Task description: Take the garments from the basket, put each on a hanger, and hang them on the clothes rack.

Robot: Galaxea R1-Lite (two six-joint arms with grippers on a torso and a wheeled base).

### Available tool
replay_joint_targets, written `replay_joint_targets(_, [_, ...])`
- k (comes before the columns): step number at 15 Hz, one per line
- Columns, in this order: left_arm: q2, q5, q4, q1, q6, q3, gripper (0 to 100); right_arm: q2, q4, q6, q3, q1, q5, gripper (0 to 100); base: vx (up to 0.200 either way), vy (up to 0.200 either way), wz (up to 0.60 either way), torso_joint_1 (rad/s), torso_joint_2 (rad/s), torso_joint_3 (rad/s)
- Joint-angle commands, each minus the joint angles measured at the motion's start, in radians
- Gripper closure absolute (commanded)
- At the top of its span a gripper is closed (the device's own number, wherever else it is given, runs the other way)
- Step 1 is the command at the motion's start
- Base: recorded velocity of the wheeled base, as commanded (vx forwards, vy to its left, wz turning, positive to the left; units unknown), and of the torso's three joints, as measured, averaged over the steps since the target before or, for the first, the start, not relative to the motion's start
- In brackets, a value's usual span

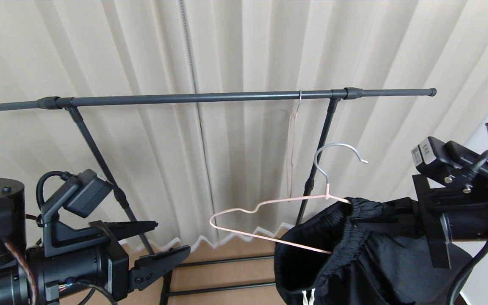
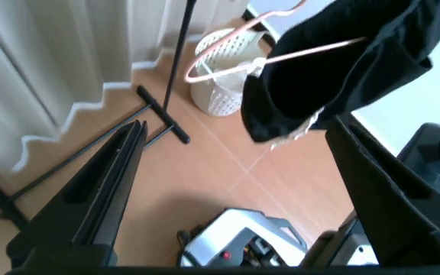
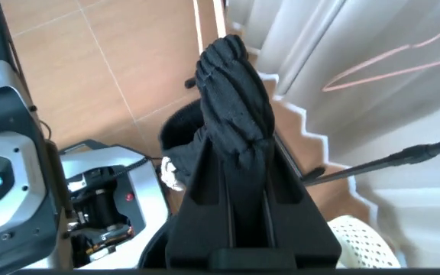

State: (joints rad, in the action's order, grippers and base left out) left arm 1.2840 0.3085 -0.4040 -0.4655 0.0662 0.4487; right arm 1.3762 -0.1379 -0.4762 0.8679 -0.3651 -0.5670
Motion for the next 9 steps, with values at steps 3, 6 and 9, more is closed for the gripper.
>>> replay_joint_targets(3, [0.029, -0.115, 0.110, -0.125, 0.001, 0.084, 0, -0.032, 0.129, 0.033, -0.079, 0.000, 0.019, 100, 0.000, 0.000, 0.00, 0.000, 0.00, 0.000])
replay_joint_targets(6, [0.067, -0.209, 0.152, -0.231, 0.015, 0.143, 0, -0.011, 0.173, 0.045, -0.102, -0.002, 0.062, 100, 0.000, 0.000, 0.00, 0.000, 0.00, 0.000])
replay_joint_targets(9, [0.101, -0.247, 0.174, -0.260, 0.015, 0.148, 0, 0.011, 0.207, 0.064, -0.102, -0.005, 0.064, 100, 0.000, 0.000, 0.00, 0.000, 0.00, 0.000])
